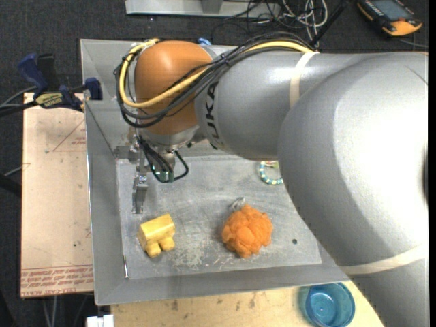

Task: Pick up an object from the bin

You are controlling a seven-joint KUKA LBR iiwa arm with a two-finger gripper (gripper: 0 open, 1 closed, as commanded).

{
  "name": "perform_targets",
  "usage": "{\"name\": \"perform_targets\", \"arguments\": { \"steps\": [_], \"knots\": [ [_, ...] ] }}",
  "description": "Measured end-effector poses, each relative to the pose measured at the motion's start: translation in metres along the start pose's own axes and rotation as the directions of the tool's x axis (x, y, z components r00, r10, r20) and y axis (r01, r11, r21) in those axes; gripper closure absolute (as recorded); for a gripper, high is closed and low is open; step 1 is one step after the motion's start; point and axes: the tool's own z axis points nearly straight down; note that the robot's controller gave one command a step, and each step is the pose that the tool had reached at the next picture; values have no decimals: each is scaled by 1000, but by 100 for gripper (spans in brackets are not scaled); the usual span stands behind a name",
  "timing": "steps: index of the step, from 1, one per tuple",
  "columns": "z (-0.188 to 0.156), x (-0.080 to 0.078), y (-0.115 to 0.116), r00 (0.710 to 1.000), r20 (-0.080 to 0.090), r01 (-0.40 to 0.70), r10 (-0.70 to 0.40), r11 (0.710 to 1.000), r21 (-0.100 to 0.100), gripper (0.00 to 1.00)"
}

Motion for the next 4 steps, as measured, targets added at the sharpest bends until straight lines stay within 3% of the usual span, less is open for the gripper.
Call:
{"name": "perform_targets", "arguments": {
  "steps": [1, 2, 3, 4],
  "knots": [
    [-5, -2, -1, 1000, 8, -3, 3, 1000, -2, 0],
    [1, 43, -8, 970, 10, 244, -244, 970, 1, 0],
    [17, 62, -14, 955, 7, 296, -296, 955, 0, 0],
    [33, 81, -31, 891, 7, 453, -453, 891, 2, 0]
  ]
}}
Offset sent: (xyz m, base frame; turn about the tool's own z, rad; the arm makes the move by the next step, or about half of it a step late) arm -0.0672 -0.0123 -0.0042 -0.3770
